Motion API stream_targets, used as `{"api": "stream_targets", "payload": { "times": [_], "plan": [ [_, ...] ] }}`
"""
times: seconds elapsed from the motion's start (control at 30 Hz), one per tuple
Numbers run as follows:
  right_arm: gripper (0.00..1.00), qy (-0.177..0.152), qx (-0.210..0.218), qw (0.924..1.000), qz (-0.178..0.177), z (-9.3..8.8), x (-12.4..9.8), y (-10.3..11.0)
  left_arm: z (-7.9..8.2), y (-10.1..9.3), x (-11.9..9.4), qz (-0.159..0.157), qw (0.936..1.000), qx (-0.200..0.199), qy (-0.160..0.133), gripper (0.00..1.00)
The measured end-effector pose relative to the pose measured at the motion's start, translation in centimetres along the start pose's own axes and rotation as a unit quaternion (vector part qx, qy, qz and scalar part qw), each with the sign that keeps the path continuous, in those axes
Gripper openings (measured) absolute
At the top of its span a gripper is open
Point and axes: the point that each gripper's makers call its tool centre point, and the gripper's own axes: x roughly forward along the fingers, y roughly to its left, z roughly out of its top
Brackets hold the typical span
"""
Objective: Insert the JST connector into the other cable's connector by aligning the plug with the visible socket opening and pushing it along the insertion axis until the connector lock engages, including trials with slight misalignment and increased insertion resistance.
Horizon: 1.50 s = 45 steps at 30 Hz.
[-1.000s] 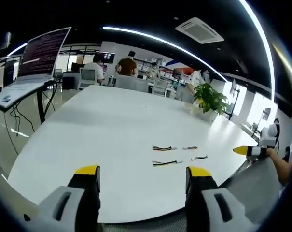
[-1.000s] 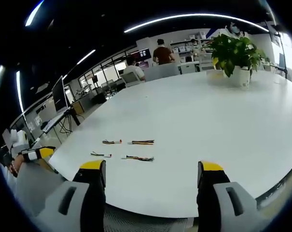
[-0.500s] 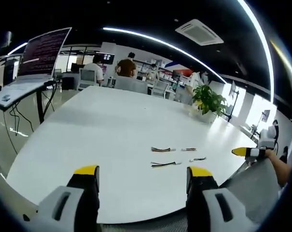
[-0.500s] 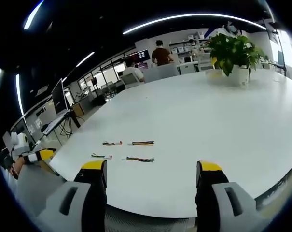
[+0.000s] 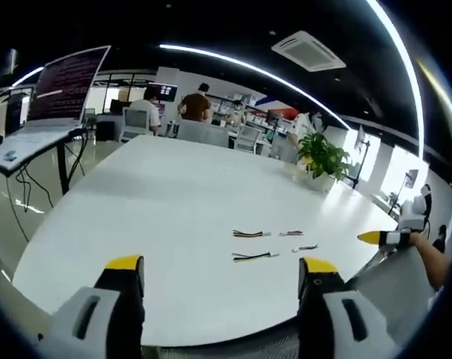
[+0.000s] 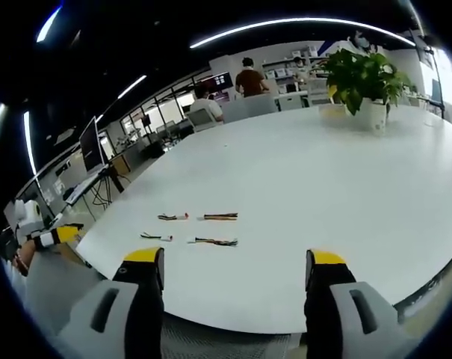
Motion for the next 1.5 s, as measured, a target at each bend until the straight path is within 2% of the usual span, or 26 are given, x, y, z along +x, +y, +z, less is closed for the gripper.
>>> {"api": "stream_targets", "payload": {
  "times": [0.07, 0.1, 0.17, 0.2, 0.23, 0.3, 0.33, 0.43, 0.5, 0.53, 0.63, 0.77, 0.87, 1.03, 1.1, 1.17, 1.27, 1.33, 1.5],
  "plan": [
    [0.78, 0.004, 0.004, 1.0000, -0.002, -0.1, 0.0, -0.1, -0.2, -0.1, -0.1, 0.002, 0.9993, 0.032, 0.017, 0.92],
    [0.77, -0.005, 0.015, 0.9998, 0.011, 0.2, -0.1, 0.2, -0.1, -0.2, -0.1, 0.000, 0.9990, 0.040, 0.018, 0.93],
    [0.75, -0.019, 0.047, 0.9985, 0.019, 0.7, -0.3, 0.3, 0.2, -0.4, -0.3, -0.006, 0.9995, 0.024, 0.021, 0.94],
    [0.75, -0.022, 0.062, 0.9976, 0.020, 0.9, -0.5, 0.3, 0.9, -0.9, -0.4, -0.025, 0.9994, 0.018, 0.015, 0.95],
    [0.75, -0.036, 0.085, 0.9955, 0.024, 1.6, -0.8, 0.2, 2.1, -1.2, -0.5, -0.032, 0.9993, 0.014, -0.009, 0.96],
    [0.77, -0.069, 0.101, 0.9921, 0.026, 3.4, -1.5, 0.2, 4.4, -1.5, -0.7, -0.032, 0.9984, 0.024, -0.041, 0.98],
    [0.78, -0.080, 0.100, 0.9915, 0.023, 4.2, -1.8, 0.2, 5.0, -1.8, -0.7, -0.036, 0.9977, 0.037, -0.044, 0.98],
    [0.78, -0.091, 0.061, 0.9937, 0.023, 6.7, -2.4, 1.0, 6.9, -3.0, -0.2, -0.045, 0.9957, 0.065, -0.048, 0.98],
    [0.79, -0.099, 0.034, 0.9944, 0.019, 8.0, -2.6, 1.5, 8.0, -3.5, 0.1, -0.050, 0.9953, 0.061, -0.056, 0.98],
    [0.79, -0.104, 0.017, 0.9943, 0.018, 8.9, -2.7, 1.9, 9.0, -4.0, 0.3, -0.057, 0.9945, 0.052, -0.070, 0.97],
    [0.77, -0.118, -0.017, 0.9923, 0.033, 10.7, -2.7, 3.8, 11.2, -4.8, 0.6, -0.062, 0.9919, 0.056, -0.096, 0.96],
    [0.80, -0.153, -0.025, 0.9855, 0.069, 13.6, -2.8, 6.3, 13.4, -6.0, 1.1, -0.072, 0.9882, 0.076, -0.112, 0.96],
    [0.82, -0.193, -0.022, 0.9773, 0.084, 16.2, -2.8, 7.2, 15.6, -7.1, 1.9, -0.084, 0.9839, 0.084, -0.134, 0.97],
    [0.84, -0.222, -0.040, 0.9700, 0.090, 19.1, -2.4, 8.2, 18.2, -8.5, 3.0, -0.099, 0.9782, 0.093, -0.157, 0.96],
    [0.80, -0.232, -0.048, 0.9657, 0.107, 20.3, -2.4, 9.0, 18.8, -8.8, 3.6, -0.103, 0.9774, 0.093, -0.159, 0.96],
    [0.77, -0.234, -0.052, 0.9649, 0.108, 21.1, -2.1, 9.1, 19.4, -9.0, 4.4, -0.107, 0.9766, 0.093, -0.162, 0.96],
    [0.79, -0.260, -0.072, 0.9570, 0.108, 23.3, -1.8, 9.2, 20.2, -9.0, 5.7, -0.109, 0.9760, 0.094, -0.163, 0.97],
    [0.77, -0.273, -0.071, 0.9530, 0.110, 24.4, -1.4, 9.1, 20.6, -9.2, 6.7, -0.117, 0.9749, 0.097, -0.163, 0.97],
    [0.73, -0.288, -0.064, 0.9489, 0.112, 25.7, 0.1, 8.4, 20.3, -9.1, 9.2, -0.125, 0.9771, 0.093, -0.145, 0.99]
  ]
}}
